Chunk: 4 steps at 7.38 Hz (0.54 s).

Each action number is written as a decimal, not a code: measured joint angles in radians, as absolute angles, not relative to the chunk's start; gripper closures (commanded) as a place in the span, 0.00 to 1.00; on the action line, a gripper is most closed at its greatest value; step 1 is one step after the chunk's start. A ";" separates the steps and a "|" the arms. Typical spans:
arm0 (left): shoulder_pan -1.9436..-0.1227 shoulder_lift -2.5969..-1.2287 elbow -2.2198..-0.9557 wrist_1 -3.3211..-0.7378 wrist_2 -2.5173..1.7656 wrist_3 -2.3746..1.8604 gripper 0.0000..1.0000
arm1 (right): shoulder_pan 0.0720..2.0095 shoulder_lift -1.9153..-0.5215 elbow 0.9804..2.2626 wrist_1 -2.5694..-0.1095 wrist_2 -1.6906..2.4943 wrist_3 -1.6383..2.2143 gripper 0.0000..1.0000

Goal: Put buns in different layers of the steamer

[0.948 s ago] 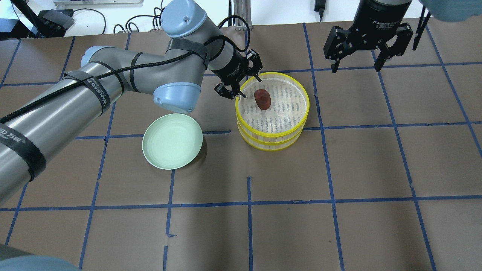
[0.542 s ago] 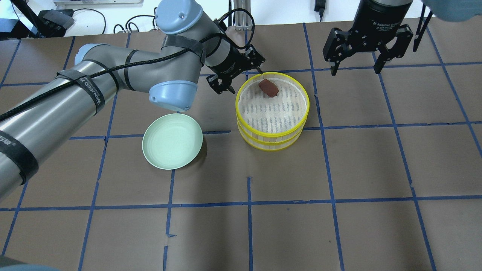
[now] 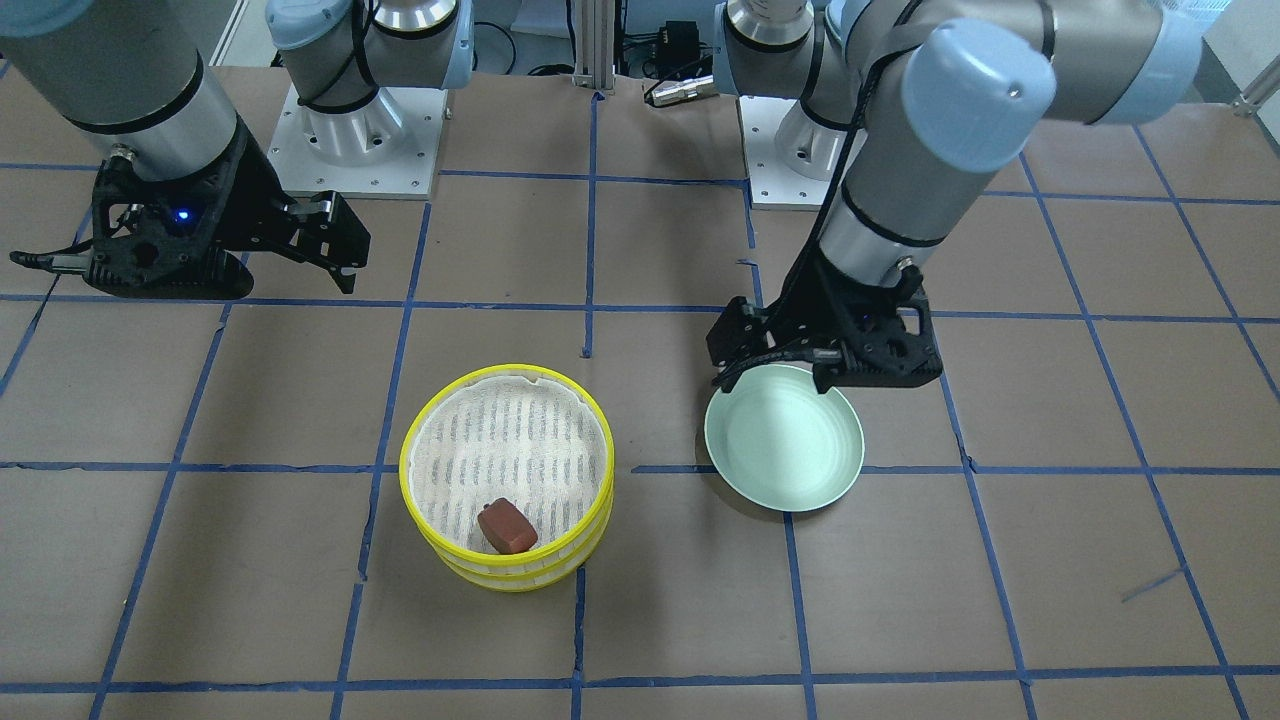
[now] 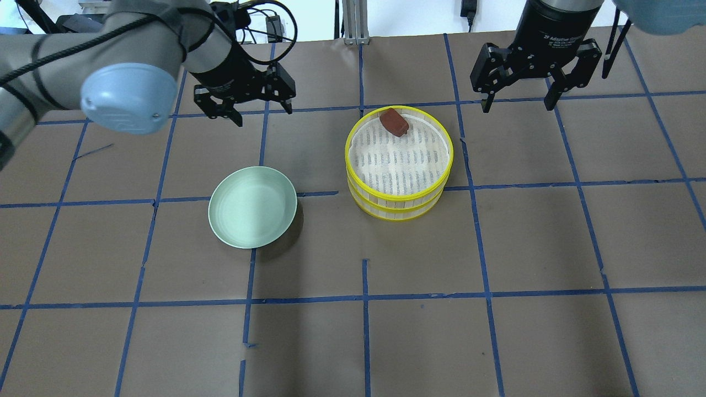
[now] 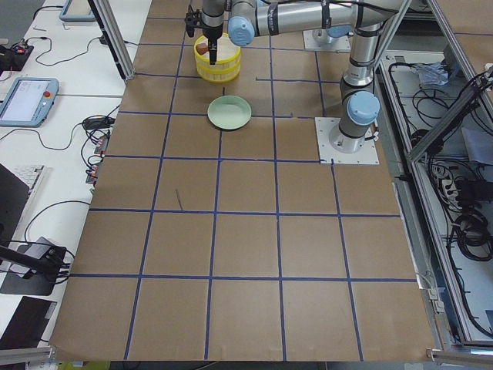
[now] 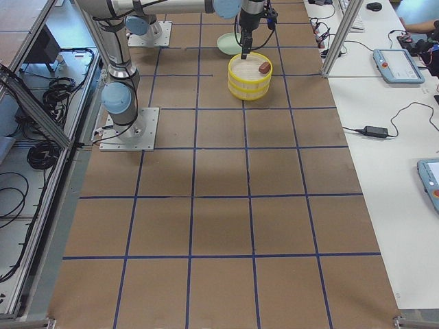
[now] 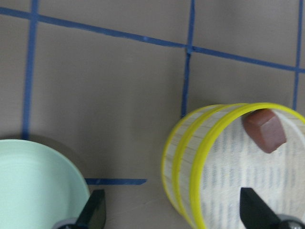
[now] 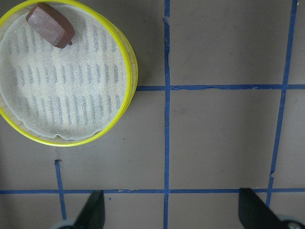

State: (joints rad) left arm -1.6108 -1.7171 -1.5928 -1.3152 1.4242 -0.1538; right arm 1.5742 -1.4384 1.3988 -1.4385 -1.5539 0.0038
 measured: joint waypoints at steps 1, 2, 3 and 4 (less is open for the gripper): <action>-1.597 -1.665 -1.593 -1.402 1.471 -0.141 0.00 | 1.573 -1.437 1.399 -1.440 -1.546 0.005 0.00; -1.595 -1.622 -1.594 -1.469 1.502 -0.137 0.00 | 1.573 -1.436 1.400 -1.440 -1.539 0.008 0.00; -1.599 -1.587 -1.596 -1.528 1.516 -0.136 0.00 | 1.573 -1.437 1.401 -1.439 -1.543 0.009 0.00; -1.602 -1.564 -1.599 -1.567 1.520 -0.135 0.00 | 1.572 -1.438 1.400 -1.439 -1.552 0.011 0.00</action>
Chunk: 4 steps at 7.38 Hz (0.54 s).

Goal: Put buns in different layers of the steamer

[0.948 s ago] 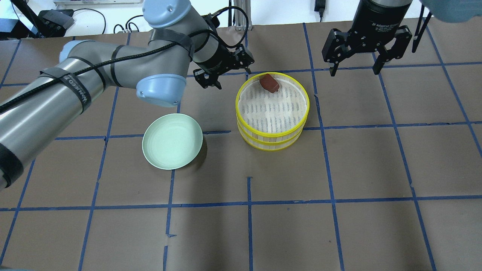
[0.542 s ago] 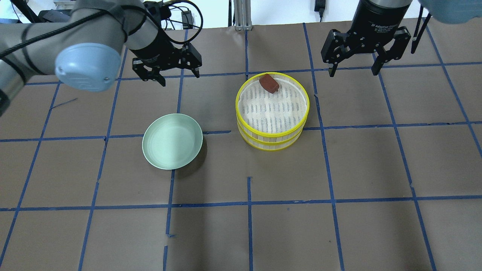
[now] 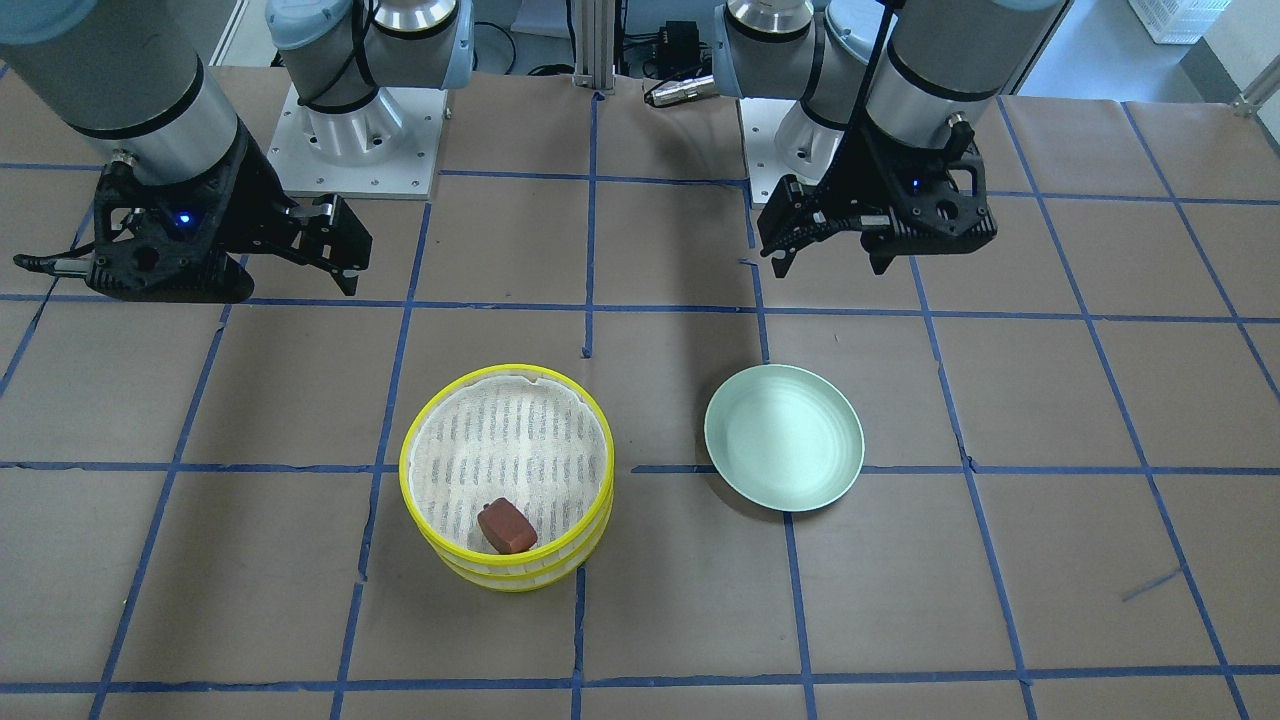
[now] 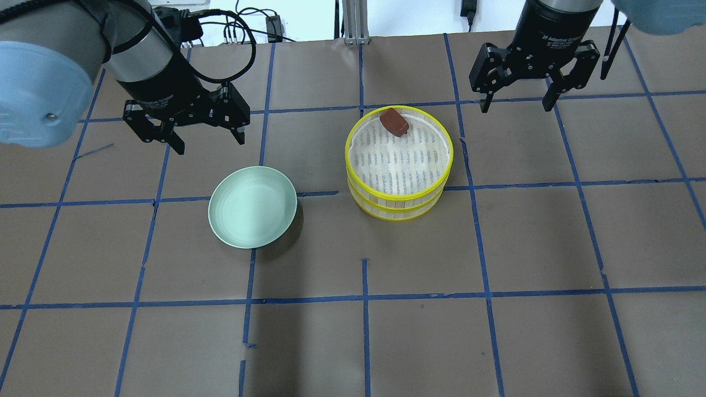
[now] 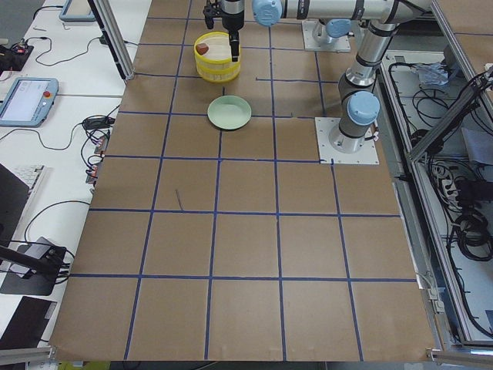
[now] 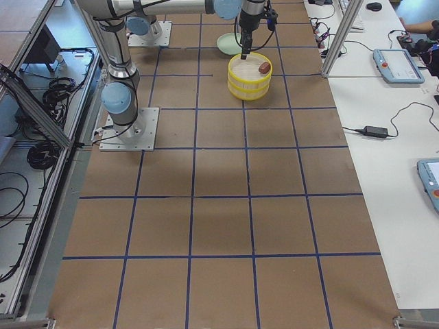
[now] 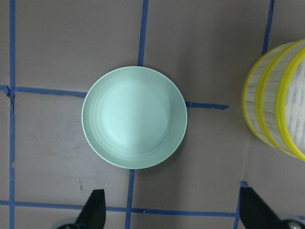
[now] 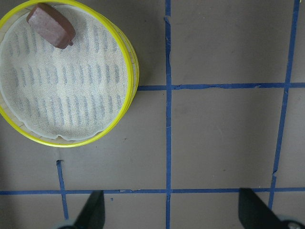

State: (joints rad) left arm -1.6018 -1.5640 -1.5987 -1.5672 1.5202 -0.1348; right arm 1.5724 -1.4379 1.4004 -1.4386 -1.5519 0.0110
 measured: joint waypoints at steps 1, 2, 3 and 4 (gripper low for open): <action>-1.602 -1.555 -1.605 -1.584 1.522 -0.133 0.00 | 1.572 -1.438 1.400 -1.439 -1.556 0.012 0.00; -1.598 -1.551 -1.607 -1.591 1.529 -0.122 0.00 | 1.572 -1.437 1.398 -1.442 -1.558 0.012 0.00; -1.592 -1.547 -1.606 -1.594 1.553 -0.090 0.00 | 1.572 -1.437 1.398 -1.449 -1.558 0.012 0.00; -1.585 -1.544 -1.607 -1.595 1.581 -0.058 0.00 | 1.572 -1.436 1.399 -1.450 -1.559 0.012 0.00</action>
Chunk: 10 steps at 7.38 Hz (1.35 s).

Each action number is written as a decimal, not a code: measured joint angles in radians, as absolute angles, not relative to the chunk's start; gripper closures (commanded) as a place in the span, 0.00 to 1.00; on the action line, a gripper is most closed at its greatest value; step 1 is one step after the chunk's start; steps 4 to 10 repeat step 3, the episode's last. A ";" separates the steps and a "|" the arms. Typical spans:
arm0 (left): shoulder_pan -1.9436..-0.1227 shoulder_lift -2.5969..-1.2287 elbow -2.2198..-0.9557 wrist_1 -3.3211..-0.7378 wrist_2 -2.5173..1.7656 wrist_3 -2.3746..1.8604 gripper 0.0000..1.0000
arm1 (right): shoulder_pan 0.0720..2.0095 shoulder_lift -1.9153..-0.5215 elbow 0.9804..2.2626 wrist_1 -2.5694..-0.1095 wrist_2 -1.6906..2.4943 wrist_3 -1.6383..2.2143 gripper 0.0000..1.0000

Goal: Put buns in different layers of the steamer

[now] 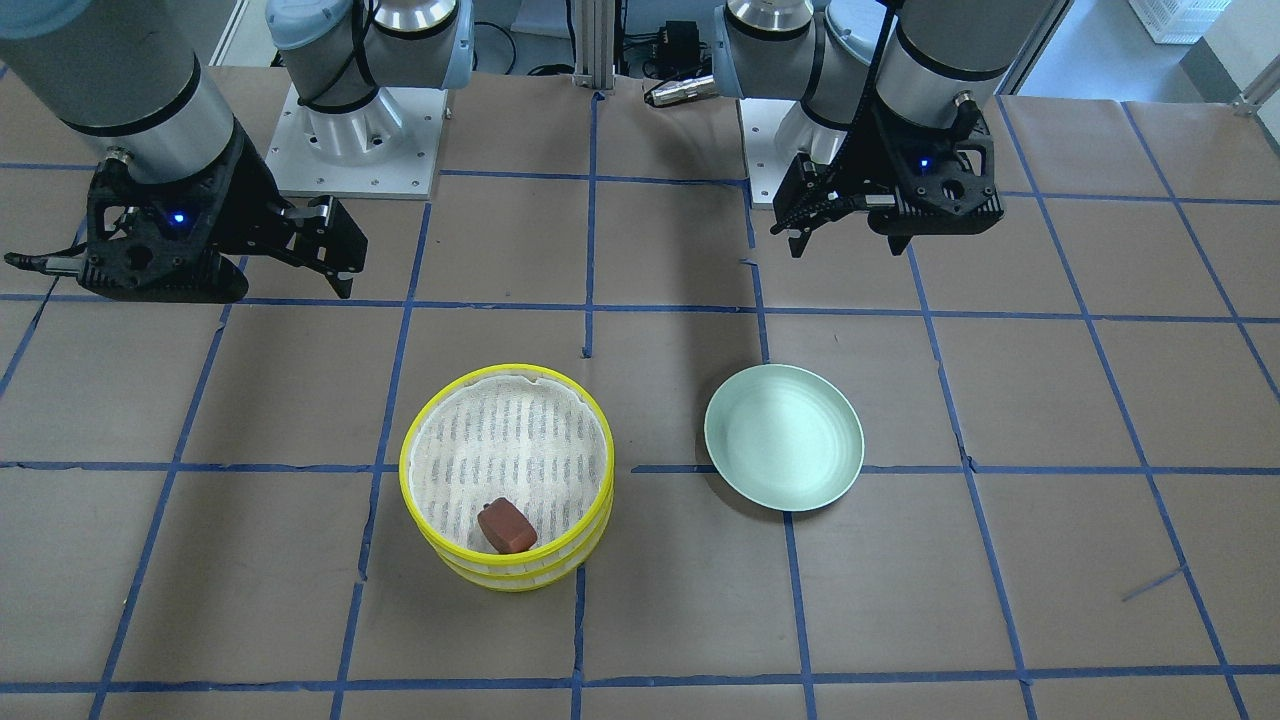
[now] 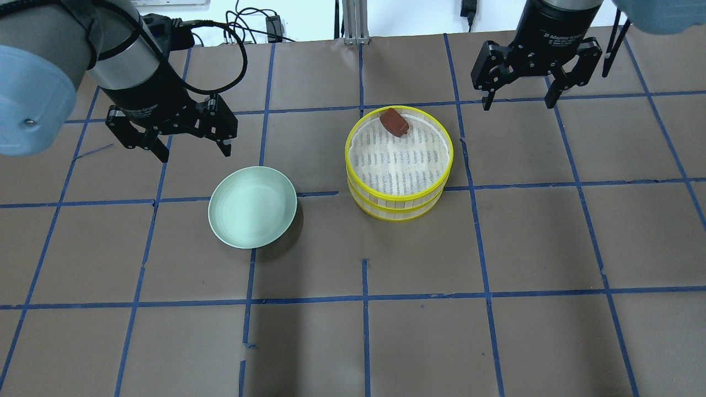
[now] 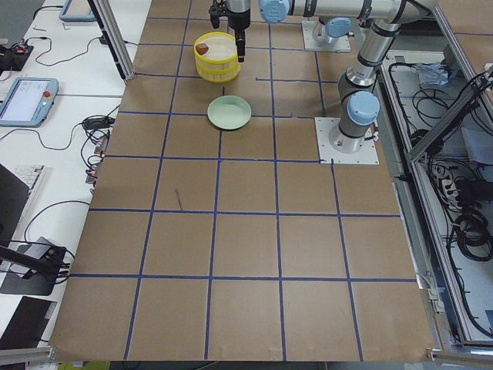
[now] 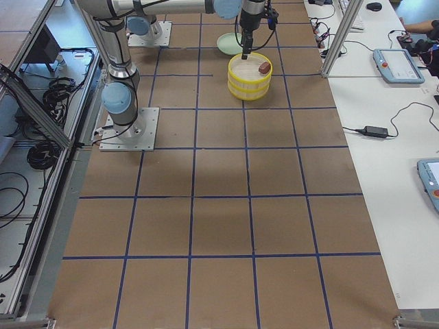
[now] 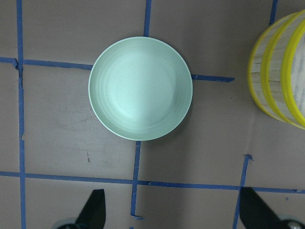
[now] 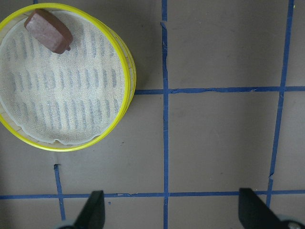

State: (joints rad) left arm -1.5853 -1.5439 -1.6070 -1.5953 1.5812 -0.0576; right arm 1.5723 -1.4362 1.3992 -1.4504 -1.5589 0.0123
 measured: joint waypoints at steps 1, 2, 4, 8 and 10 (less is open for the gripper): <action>-1.579 -1.540 -1.610 -1.596 1.598 -0.042 0.00 | 1.572 -1.436 1.401 -1.451 -1.558 0.012 0.00; -1.575 -1.538 -1.613 -1.596 1.604 -0.036 0.00 | 1.572 -1.436 1.401 -1.452 -1.558 0.011 0.00; -1.573 -1.538 -1.616 -1.596 1.604 -0.035 0.00 | 1.572 -1.436 1.402 -1.453 -1.557 0.009 0.00; -1.573 -1.538 -1.616 -1.596 1.604 -0.035 0.00 | 1.572 -1.436 1.402 -1.453 -1.557 0.009 0.00; -1.573 -1.538 -1.616 -1.596 1.604 -0.035 0.00 | 1.572 -1.436 1.402 -1.453 -1.557 0.009 0.00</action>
